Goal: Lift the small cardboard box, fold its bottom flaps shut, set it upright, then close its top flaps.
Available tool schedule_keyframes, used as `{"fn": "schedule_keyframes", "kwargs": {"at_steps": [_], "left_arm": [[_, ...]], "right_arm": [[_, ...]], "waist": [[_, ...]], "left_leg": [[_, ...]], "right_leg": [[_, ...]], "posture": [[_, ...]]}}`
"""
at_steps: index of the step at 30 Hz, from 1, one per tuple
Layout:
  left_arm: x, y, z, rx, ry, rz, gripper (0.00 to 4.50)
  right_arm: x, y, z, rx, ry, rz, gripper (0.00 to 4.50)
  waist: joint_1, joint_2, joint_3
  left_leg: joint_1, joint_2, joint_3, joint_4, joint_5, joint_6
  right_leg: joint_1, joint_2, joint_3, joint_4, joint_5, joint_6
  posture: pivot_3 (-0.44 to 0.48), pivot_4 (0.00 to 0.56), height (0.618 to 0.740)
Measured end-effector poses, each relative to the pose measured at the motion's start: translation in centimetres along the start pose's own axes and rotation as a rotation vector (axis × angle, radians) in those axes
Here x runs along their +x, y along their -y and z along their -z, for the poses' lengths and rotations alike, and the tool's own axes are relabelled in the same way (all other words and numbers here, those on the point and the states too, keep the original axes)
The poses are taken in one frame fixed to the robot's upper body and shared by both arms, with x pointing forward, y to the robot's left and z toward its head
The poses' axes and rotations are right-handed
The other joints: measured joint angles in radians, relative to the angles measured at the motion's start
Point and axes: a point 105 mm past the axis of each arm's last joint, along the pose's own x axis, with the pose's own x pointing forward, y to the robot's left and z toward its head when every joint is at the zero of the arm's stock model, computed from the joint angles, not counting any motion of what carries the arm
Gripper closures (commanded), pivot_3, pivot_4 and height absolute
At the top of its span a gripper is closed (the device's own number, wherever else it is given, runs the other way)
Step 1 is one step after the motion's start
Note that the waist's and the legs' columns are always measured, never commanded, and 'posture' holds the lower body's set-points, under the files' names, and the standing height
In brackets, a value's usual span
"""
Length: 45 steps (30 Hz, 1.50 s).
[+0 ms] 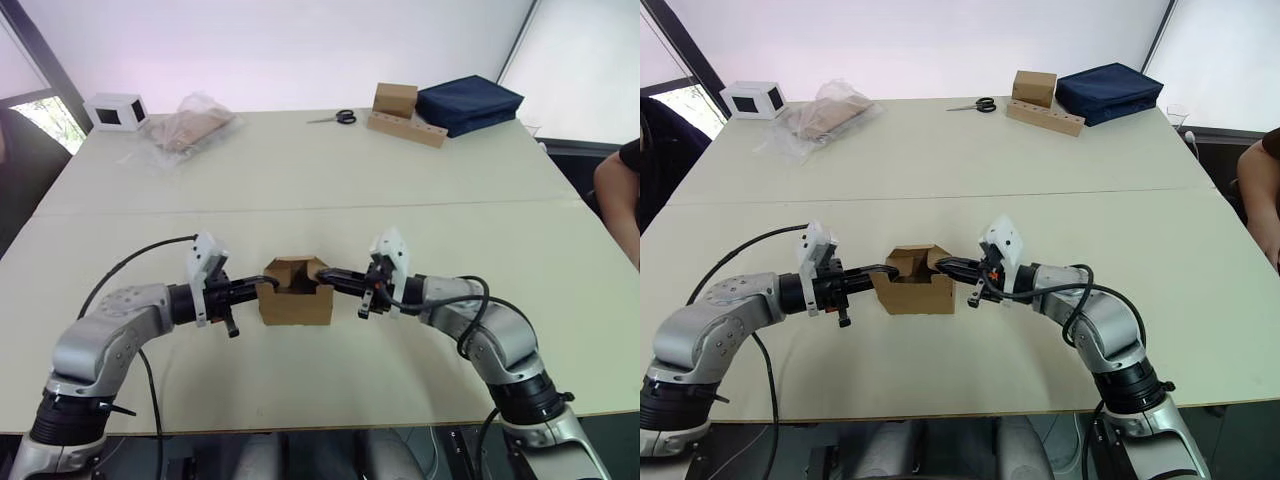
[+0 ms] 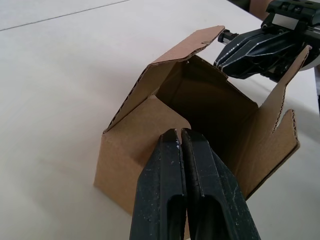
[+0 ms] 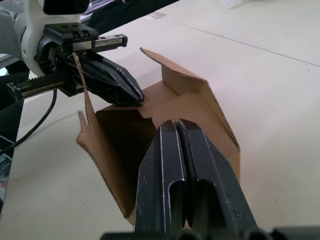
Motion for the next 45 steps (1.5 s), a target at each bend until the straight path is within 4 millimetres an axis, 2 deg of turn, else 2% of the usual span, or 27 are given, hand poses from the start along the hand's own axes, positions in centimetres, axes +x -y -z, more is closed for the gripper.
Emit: {"fn": "schedule_keyframes", "kwargs": {"at_steps": [7, 17, 21, 36, 45], "left_arm": [[0.2, -0.2, -0.2, 0.008, -0.003, 0.002, 4.39], [0.4, -0.6, -0.1, 0.049, -0.001, 0.001, 4.39], [0.6, -0.5, 0.2, 0.163, -0.055, 0.004, 4.39], [0.5, -0.5, 0.2, 0.134, -0.042, -0.006, 4.39], [0.0, -1.3, -0.4, 0.084, -0.021, -0.004, 4.39]], "right_arm": [[0.2, 0.2, 0.7, -0.007, -0.032, 0.01, 4.5], [0.3, 0.6, 0.7, -0.033, -0.05, 0.031, 4.5], [0.3, 0.8, 0.8, -0.045, -0.07, 0.038, 4.5], [0.2, 1.1, 0.8, -0.072, -0.101, 0.047, 4.5], [0.2, 1.2, 0.6, -0.067, -0.094, 0.04, 4.5]], "waist": [[-0.001, 0.0, 0.0], [0.0, 0.001, -0.001], [0.0, 0.004, -0.004], [0.0, 0.004, -0.005], [0.0, 0.003, -0.005]], "left_leg": [[0.0, 0.0, 0.0, 0.0, 0.0, 0.0], [0.001, 0.0, 0.0, 0.0, 0.0, 0.0], [0.003, 0.0, 0.0, 0.0, 0.0, 0.0], [0.004, 0.0, 0.0, 0.0, 0.0, 0.001], [0.003, 0.0, 0.0, 0.0, 0.0, 0.001]], "right_leg": [[0.0, 0.0, 0.0, 0.0, 0.0, 0.0], [0.001, 0.0, 0.0, 0.0, 0.0, 0.0], [0.003, 0.0, 0.0, 0.0, 0.0, 0.0], [0.004, 0.0, 0.0, 0.0, 0.0, 0.0], [0.004, 0.001, 0.0, 0.0, 0.0, 0.0]], "posture": [[0.0, 0.15, 0.74], [0.0, 0.15, 0.74], [0.0, 0.15, 0.74], [0.0, 0.15, 0.74], [0.0, 0.15, 0.74]]}}
